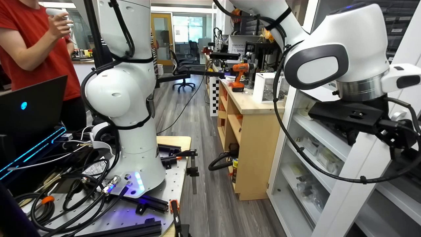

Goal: Close the left door

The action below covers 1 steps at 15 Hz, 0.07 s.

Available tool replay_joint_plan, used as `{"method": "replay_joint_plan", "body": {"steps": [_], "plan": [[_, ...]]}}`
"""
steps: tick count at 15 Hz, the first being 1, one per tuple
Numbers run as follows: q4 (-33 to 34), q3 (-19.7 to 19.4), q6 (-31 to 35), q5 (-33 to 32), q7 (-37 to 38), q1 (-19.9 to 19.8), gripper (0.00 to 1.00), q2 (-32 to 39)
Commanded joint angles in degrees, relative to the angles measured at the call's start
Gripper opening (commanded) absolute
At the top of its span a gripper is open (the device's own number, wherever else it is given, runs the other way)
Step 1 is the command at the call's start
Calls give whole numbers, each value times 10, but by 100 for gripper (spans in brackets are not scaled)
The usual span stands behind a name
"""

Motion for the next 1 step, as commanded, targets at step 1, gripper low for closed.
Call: {"method": "replay_joint_plan", "body": {"steps": [1], "plan": [[-1,0,0,0,0,0,100,-1]]}}
